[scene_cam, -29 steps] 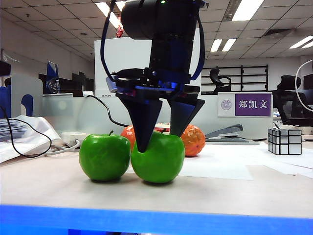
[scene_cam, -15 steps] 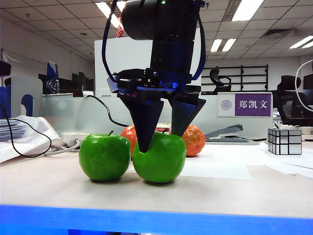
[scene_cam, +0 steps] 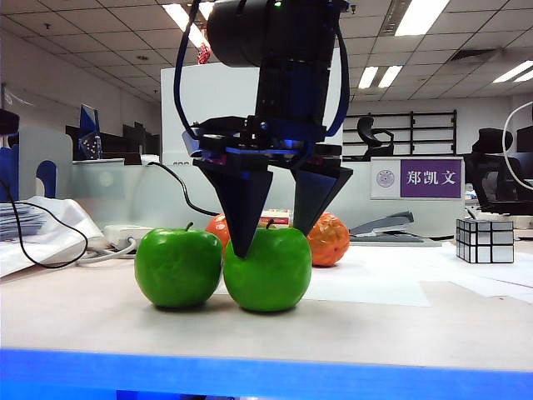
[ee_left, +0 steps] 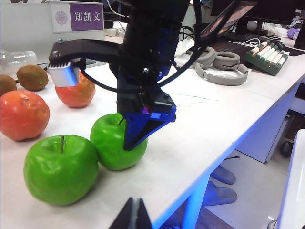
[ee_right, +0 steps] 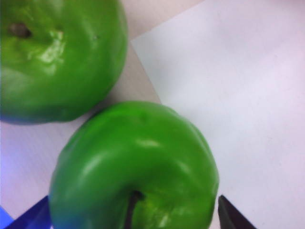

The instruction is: Put the same fruits together.

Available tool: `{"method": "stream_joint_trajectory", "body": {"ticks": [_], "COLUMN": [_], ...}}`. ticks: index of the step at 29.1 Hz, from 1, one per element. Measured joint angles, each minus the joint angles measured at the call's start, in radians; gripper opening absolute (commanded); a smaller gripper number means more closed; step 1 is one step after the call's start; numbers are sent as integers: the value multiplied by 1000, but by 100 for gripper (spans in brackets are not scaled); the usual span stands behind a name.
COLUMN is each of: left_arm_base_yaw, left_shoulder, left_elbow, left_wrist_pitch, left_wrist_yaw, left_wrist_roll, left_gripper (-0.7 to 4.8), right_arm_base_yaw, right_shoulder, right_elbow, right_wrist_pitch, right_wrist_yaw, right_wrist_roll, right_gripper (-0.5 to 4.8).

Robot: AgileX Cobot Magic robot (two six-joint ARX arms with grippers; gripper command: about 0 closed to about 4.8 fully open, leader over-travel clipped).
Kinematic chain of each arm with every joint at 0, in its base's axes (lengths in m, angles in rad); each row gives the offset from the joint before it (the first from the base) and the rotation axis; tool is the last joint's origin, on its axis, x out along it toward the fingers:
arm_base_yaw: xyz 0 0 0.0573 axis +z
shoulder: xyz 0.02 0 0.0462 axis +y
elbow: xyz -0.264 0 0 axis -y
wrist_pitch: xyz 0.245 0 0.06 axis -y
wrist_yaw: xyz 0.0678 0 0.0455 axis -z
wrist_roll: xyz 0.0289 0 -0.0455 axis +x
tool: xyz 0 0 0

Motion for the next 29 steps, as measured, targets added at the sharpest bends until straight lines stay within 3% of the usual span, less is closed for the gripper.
{"method": "stream_joint_trajectory", "body": {"ticks": [8,21,25,29], "left_arm_base_yaw": [0,0,0,0], "left_shoulder": [0,0,0,0], "left_elbow": [-3,-3,-3,19], "left_wrist_pitch": [0,-1,21,150], "left_wrist_yaw": [0,0,1,-1], "left_wrist_roll": [0,-7,-68,-148], "left_gripper": [-6,-6,-6,-6], "right_arm_base_yaw": [0,4,5,5], "right_shoulder": [0,-24,-60,-161], "right_elbow": [27,224,311,396], "right_wrist_pitch": [-25,-108,-176,-179], "right_wrist_yaw": [39,61,62,63], "right_wrist_roll": [0,0,1,1], "right_gripper": [479,479,479,479]}}
